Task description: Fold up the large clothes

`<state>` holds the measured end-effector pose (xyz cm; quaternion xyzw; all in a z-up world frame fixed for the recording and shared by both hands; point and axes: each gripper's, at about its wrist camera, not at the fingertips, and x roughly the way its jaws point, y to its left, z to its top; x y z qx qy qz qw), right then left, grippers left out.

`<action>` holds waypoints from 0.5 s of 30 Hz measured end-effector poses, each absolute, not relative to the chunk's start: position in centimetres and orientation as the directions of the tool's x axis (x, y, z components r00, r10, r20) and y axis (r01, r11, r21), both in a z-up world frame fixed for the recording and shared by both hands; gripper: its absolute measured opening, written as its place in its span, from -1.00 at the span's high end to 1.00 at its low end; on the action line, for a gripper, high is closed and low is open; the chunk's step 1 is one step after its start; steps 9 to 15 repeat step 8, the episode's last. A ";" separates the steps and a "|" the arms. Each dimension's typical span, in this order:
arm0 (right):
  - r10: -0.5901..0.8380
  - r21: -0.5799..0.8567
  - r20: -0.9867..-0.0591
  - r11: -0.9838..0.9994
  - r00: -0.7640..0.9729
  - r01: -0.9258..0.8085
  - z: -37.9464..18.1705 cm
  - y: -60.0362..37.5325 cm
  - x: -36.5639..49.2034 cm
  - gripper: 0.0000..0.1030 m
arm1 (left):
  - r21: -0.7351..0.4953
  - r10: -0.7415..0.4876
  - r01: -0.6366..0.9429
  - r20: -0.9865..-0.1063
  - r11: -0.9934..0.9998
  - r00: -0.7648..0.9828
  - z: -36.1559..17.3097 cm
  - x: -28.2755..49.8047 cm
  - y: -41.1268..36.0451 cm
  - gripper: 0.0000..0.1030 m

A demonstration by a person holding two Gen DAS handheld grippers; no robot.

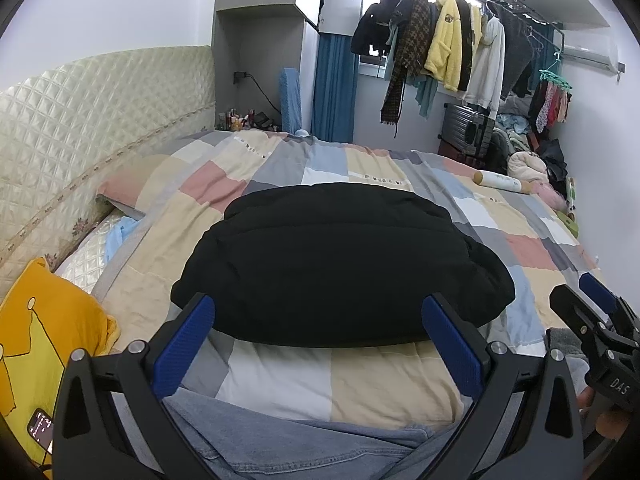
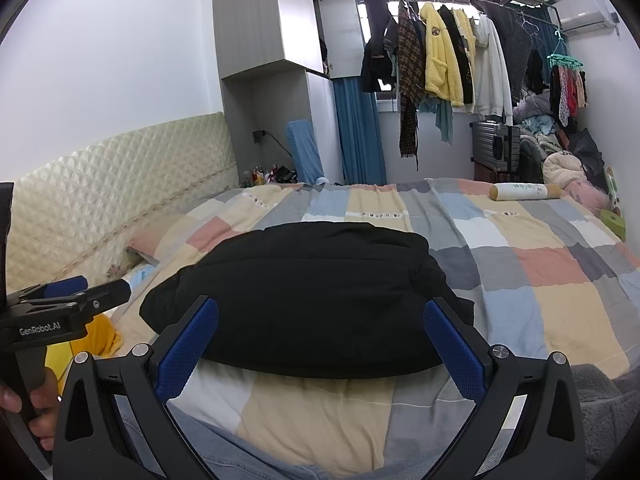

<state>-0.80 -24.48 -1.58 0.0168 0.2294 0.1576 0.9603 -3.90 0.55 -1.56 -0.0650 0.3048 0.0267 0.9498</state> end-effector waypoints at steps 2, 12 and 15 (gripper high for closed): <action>0.302 0.096 -0.436 0.952 0.848 -0.289 -1.6 -24.5 -0.9 -1.00 | -0.106 0.009 -0.087 -0.582 0.991 0.813 -1.5 -3.9 0.5 -1.00; 0.305 0.102 -0.444 0.951 0.843 -0.291 -1.8 -24.6 -0.7 -1.00 | -0.106 0.014 -0.094 -0.588 0.990 0.809 -1.9 -3.9 0.5 -1.00; 0.305 0.102 -0.444 0.951 0.843 -0.291 -1.8 -24.6 -0.7 -1.00 | -0.106 0.014 -0.094 -0.588 0.990 0.809 -1.9 -3.9 0.5 -1.00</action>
